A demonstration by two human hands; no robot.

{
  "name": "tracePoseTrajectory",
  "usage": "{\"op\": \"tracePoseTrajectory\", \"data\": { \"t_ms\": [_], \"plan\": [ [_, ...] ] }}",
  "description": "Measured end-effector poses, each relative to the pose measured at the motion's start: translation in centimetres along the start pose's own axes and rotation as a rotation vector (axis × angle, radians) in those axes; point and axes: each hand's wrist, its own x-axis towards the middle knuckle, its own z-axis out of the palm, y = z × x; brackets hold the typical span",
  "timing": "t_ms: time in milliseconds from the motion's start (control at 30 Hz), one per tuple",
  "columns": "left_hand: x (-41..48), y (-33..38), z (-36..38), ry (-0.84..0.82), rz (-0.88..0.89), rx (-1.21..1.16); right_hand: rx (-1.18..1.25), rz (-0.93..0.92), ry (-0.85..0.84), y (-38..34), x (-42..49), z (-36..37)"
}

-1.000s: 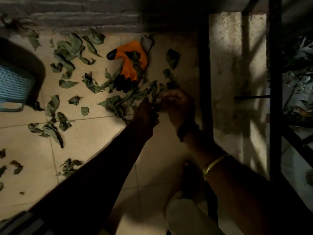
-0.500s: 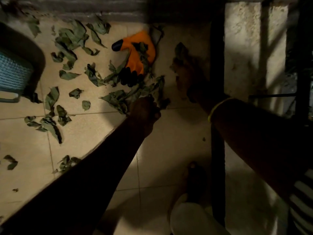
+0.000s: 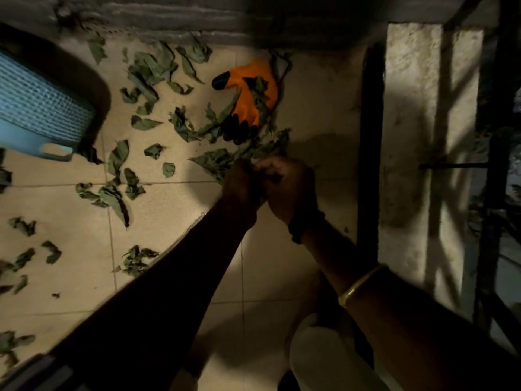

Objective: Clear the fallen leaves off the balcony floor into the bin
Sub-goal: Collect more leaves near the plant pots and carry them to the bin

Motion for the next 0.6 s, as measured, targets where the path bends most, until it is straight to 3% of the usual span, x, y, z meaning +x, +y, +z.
{"op": "tracePoseTrajectory", "data": {
  "t_ms": [67,200,267,367,500,533,600],
  "plan": [
    [-0.2,0.6,-0.3,-0.043,-0.004,-0.056,-0.072,-0.033,0.005,-1.1,-0.3,0.3],
    [-0.1,1.3,-2.7,0.003,0.047,0.015,0.153,0.086,-0.467,-2.1,1.6,-1.1],
    [0.1,2.2,-3.5,0.043,0.058,-0.035,0.195,0.120,-0.348,-1.9,3.4,-1.3],
    [0.2,2.7,-4.2,0.061,0.052,-0.102,-0.141,0.060,-0.067,-0.6,7.6,0.0],
    [0.3,1.9,-5.4,-0.008,0.033,-0.157,-0.665,0.080,-0.323,1.7,12.8,2.2],
    [0.4,1.7,-5.8,-0.014,0.027,-0.171,-0.697,0.097,-0.329,2.3,13.2,2.6],
    [0.6,1.3,-6.5,-0.014,0.023,-0.179,-0.656,0.044,-0.186,2.6,12.2,2.9]
  ]
}}
